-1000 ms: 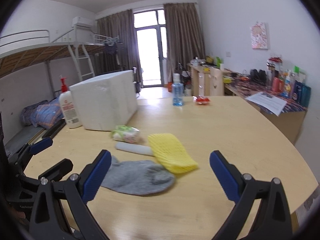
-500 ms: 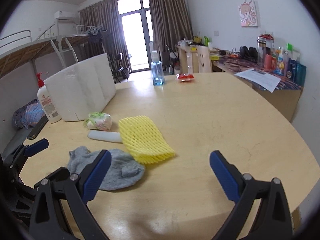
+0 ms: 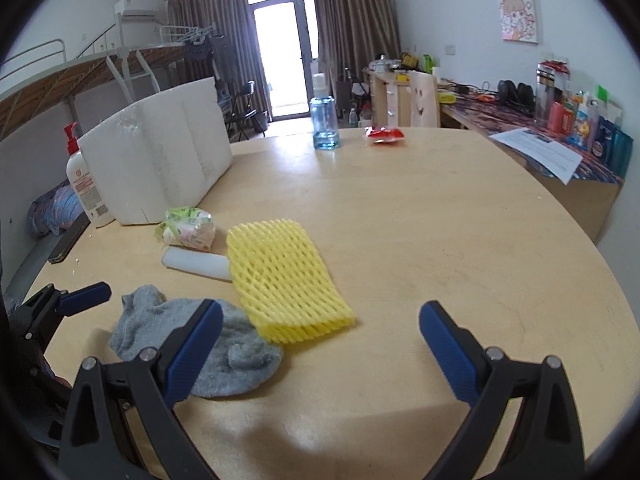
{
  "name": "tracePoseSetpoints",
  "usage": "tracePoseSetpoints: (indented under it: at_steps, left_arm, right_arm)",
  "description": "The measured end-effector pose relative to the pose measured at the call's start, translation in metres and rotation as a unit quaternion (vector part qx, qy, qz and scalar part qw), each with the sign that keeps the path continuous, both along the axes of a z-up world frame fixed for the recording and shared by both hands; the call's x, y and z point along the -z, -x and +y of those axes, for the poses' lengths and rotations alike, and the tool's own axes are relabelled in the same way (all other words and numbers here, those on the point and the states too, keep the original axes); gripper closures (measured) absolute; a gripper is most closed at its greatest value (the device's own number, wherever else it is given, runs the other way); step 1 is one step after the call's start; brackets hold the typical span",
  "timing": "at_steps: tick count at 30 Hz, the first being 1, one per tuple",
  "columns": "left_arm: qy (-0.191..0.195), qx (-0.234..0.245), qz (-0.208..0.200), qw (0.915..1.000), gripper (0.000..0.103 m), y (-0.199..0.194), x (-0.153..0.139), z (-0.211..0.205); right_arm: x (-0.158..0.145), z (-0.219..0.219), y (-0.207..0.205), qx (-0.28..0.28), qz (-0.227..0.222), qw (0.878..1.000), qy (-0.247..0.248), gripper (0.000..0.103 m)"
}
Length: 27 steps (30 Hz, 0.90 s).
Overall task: Organize soft objects
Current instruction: 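Move both tools toward the grey sock and yellow foam net, then grasp the grey sock with the left tool while the right tool grasps the yellow foam net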
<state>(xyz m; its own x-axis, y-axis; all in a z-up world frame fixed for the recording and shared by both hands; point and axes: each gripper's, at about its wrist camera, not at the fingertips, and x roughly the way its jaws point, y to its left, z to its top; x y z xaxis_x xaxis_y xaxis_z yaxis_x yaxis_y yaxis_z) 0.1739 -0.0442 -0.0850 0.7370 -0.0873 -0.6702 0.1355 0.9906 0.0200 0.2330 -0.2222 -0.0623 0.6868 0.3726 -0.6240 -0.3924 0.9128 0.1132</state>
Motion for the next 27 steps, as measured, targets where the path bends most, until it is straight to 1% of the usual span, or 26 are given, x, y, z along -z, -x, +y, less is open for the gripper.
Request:
tracePoseSetpoints:
  at_steps: [4,5,7,9,12,14,17,21,23,24,25,26,27]
  left_arm:
    - [0.004,0.0,0.023,0.9997,0.001,-0.008,0.003,-0.001]
    - [0.004,0.001,0.027,0.9996,0.002,-0.01,0.003,-0.002]
    - [0.001,0.007,0.038,0.9993,0.007,-0.013,0.006,-0.004]
    - [-0.004,0.008,0.047,0.9989,0.009,-0.015,0.008,-0.006]
    - [-0.007,0.004,0.053,0.9986,0.01,-0.017,0.009,-0.006]
    - [-0.01,-0.002,0.059,0.9982,0.013,-0.02,0.01,-0.007]
    - [-0.012,-0.004,0.061,0.9981,0.015,-0.021,0.011,-0.007]
    - [-0.005,-0.002,0.06,0.9982,0.022,-0.021,0.01,-0.004]
    - [-0.008,0.0,0.055,0.9985,0.032,-0.02,0.009,-0.003]
    - [-0.008,0.001,0.052,0.9986,0.045,-0.019,0.009,-0.002]
    - [-0.006,0.002,0.049,0.9988,0.065,-0.018,0.008,0.0]
    - [-0.004,0.0,0.046,0.9989,0.073,-0.019,0.007,0.003]
    - [0.0,0.001,0.045,0.999,0.076,-0.018,0.007,0.006]
  right_arm:
    - [-0.002,0.003,-0.005,-0.008,0.001,1.0,0.011,0.003]
    - [-0.003,0.002,-0.007,-0.01,0.001,1.0,0.011,0.003]
    - [-0.005,0.003,-0.009,-0.013,0.002,1.0,0.009,0.003]
    - [-0.006,0.003,-0.01,-0.016,0.002,1.0,0.004,0.003]
    - [-0.007,0.005,-0.012,-0.022,0.002,1.0,0.007,0.003]
    - [-0.007,0.006,-0.013,-0.031,0.005,0.999,0.008,0.003]
    - [-0.006,0.01,-0.015,-0.037,0.008,0.999,0.014,0.003]
    - [-0.005,0.016,-0.019,-0.043,0.009,0.999,0.027,0.003]
    - [-0.004,0.021,-0.021,-0.051,0.01,0.998,0.038,0.003]
    - [-0.003,0.022,-0.022,-0.054,0.012,0.998,0.041,0.003]
    - [-0.002,0.025,-0.023,-0.059,0.015,0.997,0.044,0.003]
    - [-0.002,0.026,-0.023,-0.064,0.016,0.997,0.047,0.003]
    - [-0.001,0.028,-0.024,-0.065,0.017,0.997,0.05,0.003]
